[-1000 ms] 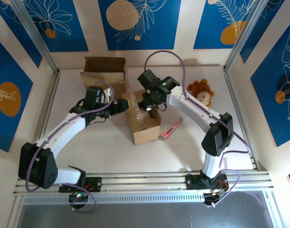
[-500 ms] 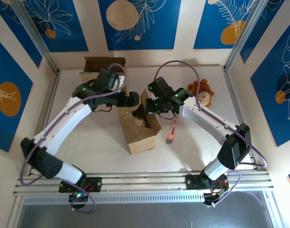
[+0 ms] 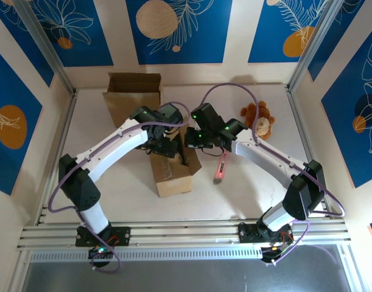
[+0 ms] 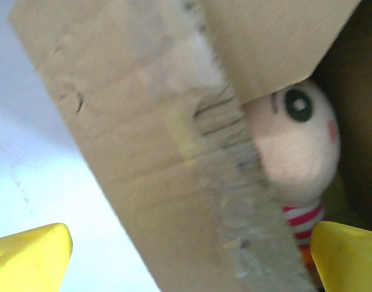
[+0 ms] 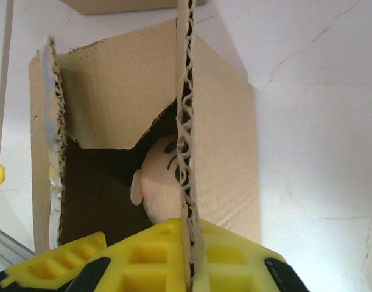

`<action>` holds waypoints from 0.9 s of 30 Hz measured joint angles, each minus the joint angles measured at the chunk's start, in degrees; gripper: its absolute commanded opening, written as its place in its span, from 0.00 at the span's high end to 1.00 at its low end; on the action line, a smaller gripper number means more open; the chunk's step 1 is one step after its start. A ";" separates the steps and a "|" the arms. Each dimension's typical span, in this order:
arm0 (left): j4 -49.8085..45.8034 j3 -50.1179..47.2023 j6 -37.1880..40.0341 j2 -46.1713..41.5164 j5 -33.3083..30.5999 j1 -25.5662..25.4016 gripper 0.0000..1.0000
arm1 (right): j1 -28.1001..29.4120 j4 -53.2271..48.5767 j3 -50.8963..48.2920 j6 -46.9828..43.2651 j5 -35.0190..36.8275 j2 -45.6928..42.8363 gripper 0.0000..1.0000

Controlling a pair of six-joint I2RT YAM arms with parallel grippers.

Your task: Unpack the express box

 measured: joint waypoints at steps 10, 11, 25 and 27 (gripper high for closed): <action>-1.55 -0.92 -2.54 -6.60 -3.43 -0.90 0.52 | -1.14 1.66 -1.86 0.79 -1.70 -1.38 1.00; -1.09 -2.12 -2.60 -8.90 -3.37 -0.87 0.58 | -1.53 1.66 -2.19 0.79 -1.70 -1.53 1.00; 31.69 -34.75 -2.49 -35.80 13.92 6.21 1.00 | -8.24 8.37 -8.76 0.22 -14.43 -5.79 1.00; 37.29 -38.73 -2.54 -37.99 17.40 7.10 1.00 | -9.31 9.92 -9.70 -0.24 -16.92 -5.79 1.00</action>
